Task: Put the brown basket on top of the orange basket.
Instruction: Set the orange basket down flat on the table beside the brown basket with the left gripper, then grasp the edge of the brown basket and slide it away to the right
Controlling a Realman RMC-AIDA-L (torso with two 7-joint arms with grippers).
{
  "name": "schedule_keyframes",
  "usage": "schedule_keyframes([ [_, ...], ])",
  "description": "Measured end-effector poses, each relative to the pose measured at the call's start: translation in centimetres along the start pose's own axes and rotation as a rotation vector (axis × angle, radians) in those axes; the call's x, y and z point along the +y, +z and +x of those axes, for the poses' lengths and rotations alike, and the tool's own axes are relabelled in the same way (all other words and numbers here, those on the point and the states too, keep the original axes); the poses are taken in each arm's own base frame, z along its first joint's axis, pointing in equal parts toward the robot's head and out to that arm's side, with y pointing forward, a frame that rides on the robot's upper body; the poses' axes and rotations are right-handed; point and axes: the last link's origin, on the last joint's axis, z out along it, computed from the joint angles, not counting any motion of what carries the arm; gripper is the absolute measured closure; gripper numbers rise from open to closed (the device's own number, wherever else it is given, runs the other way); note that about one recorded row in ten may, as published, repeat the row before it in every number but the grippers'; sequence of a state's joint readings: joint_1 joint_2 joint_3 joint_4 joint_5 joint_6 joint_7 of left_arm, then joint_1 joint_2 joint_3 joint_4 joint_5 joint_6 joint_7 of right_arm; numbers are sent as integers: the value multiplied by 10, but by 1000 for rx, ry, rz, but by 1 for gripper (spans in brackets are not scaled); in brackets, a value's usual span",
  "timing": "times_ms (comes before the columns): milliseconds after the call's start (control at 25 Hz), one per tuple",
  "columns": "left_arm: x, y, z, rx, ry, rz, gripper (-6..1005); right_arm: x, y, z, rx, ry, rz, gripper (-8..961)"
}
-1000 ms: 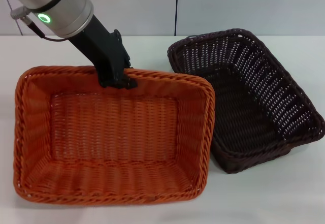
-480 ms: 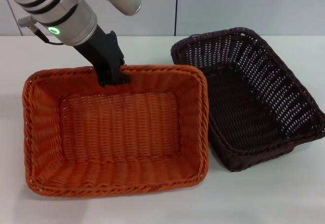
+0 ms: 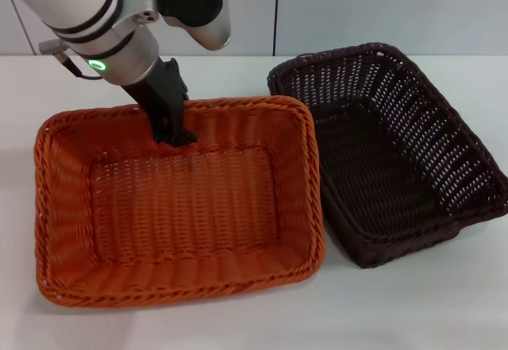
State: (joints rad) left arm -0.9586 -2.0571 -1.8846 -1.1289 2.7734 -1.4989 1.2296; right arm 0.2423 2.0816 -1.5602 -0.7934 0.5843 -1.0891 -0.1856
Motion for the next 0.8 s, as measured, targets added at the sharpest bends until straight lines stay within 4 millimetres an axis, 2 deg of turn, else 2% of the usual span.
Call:
schedule_keyframes([
  [160, -5, -1, 2, 15, -3, 32, 623, 0, 0, 1, 2, -1, -1, 316],
  [400, -21, -11, 6, 79, -26, 174, 535, -1, -1, 1, 5, -3, 0, 316],
  [600, -32, -25, 4, 128, -63, 284, 536, -1, -1, 1, 5, -4, 0, 316],
  [800, -53, -56, -20, 253, -244, 485, 536, -1, -1, 1, 5, -4, 0, 316],
])
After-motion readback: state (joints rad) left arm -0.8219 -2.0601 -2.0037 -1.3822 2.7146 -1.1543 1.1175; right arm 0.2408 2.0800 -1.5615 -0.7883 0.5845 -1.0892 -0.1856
